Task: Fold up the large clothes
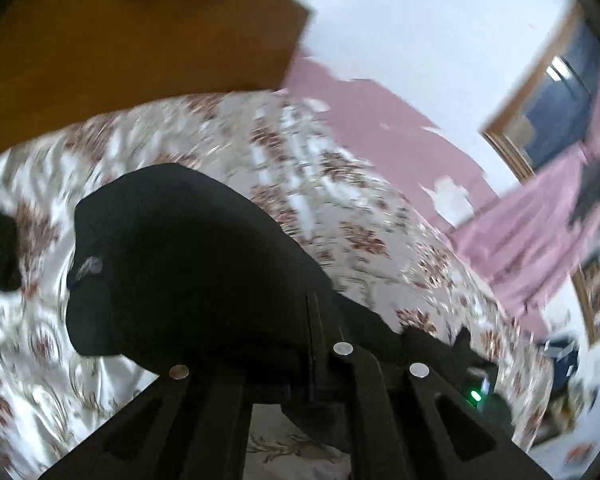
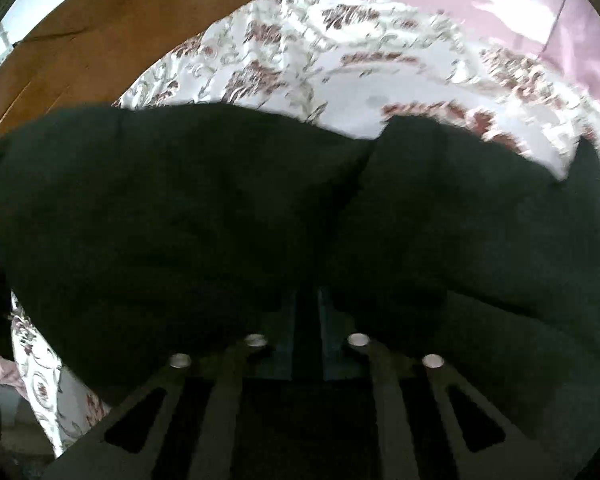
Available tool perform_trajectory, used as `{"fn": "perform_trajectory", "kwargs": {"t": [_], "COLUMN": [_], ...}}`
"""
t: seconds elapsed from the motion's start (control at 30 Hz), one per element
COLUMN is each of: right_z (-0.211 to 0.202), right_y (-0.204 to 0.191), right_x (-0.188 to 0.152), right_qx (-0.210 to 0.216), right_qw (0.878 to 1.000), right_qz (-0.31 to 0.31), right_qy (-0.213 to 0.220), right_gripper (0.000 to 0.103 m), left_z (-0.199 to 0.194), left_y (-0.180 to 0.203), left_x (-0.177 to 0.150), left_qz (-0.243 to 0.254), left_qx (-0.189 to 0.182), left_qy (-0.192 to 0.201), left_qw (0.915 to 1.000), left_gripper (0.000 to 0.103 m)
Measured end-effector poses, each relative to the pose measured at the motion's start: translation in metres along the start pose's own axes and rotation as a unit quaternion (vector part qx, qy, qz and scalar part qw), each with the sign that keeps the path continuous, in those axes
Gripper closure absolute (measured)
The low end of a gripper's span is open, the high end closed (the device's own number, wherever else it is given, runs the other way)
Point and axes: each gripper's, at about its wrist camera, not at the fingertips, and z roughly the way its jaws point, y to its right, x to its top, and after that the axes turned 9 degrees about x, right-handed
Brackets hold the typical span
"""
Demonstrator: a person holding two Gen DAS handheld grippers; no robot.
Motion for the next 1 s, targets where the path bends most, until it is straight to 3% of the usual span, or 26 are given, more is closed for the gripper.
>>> {"fn": "perform_trajectory", "kwargs": {"t": [0.33,0.53,0.63,0.77,0.83,0.93,1.0], "right_z": [0.023,-0.037,-0.078,-0.142,-0.171,-0.204,-0.217], "right_y": [0.007,0.023,0.038,0.073,0.098,0.138,0.167], "right_x": [-0.007,-0.026,-0.049,-0.097,-0.123,-0.159,-0.172], "right_qx": [0.029,0.114,0.121,0.082,0.061,0.039,0.031], "right_qw": [0.996,0.983,0.98,0.984,0.984,0.981,0.976], "right_qz": [0.063,0.141,0.152,0.148,0.155,0.182,0.208], "right_qy": [-0.047,0.027,0.05,0.06,0.061,0.056,0.052], "right_gripper": [0.099,0.098,0.098,0.098,0.098,0.098,0.098], "left_z": [-0.036,-0.043,-0.041,-0.029,-0.02,-0.009,0.005], "left_y": [0.105,0.149,0.177,0.217,0.242,0.273,0.293], "left_x": [0.0,-0.008,-0.024,-0.064,-0.093,-0.137,-0.175], "left_qz": [0.13,0.169,0.208,0.282,0.332,0.415,0.471], "left_qx": [-0.059,-0.079,-0.084,-0.075,-0.069,-0.056,-0.044], "left_qy": [0.026,0.026,0.019,0.003,-0.006,-0.015,-0.031], "left_qw": [0.9894,0.982,0.9744,0.9565,0.9407,0.9082,0.8806], "left_gripper": [0.098,0.098,0.098,0.098,0.098,0.098,0.098]}}
